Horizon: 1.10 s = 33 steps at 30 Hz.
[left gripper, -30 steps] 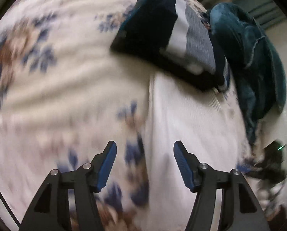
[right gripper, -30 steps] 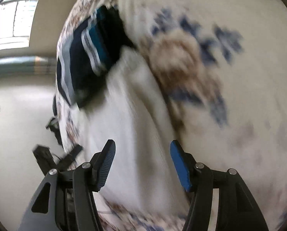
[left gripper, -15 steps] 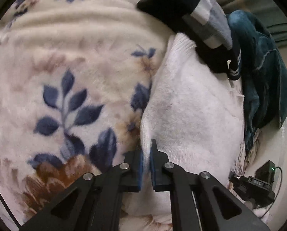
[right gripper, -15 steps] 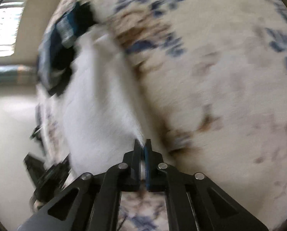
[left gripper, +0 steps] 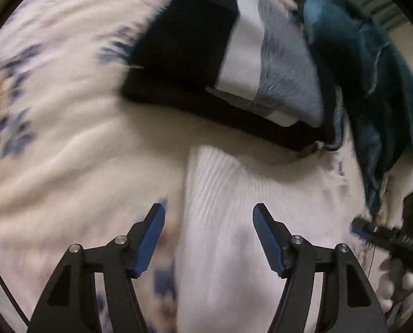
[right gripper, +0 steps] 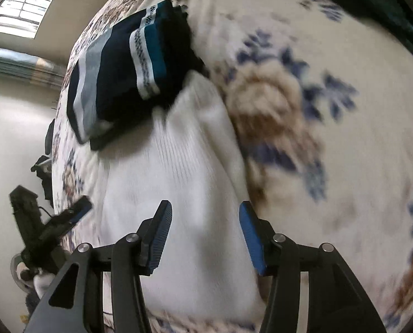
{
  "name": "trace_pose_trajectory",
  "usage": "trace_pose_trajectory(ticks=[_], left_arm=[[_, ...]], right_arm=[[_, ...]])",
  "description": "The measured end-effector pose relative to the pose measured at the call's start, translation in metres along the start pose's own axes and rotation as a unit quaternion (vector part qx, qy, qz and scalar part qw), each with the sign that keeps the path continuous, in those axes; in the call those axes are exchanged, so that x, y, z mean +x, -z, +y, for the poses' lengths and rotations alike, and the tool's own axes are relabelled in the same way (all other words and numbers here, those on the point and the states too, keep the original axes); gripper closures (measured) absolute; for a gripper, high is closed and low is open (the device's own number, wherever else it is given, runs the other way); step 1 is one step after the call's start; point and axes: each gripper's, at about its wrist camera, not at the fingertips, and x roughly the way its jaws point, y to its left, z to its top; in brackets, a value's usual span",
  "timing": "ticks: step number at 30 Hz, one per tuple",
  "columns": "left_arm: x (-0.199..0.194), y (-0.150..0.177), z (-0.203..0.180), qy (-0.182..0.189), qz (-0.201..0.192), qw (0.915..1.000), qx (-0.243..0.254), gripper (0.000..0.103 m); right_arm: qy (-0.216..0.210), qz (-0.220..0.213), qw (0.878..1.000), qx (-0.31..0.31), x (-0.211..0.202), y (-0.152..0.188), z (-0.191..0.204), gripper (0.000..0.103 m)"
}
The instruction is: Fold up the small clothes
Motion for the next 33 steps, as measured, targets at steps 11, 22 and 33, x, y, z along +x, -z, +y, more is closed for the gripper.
trace_pose_trajectory(ticks=[11,22,33], left_arm=[[-0.018,-0.022,-0.009,-0.027,-0.095,0.9942,0.041,0.097],[0.019,-0.044,0.017,0.035,0.024,0.9991,-0.002,0.089],[-0.035,0.099,0.05,0.153,0.066,0.979,-0.118,0.056]], right_arm=[[0.136,-0.136,0.979,-0.073,0.004,-0.055,0.057,0.099],[0.138,-0.013,0.989,-0.059,0.075,-0.092,0.037,0.098],[-0.002,0.071,0.997,-0.003,-0.009,0.013,-0.032,0.063]])
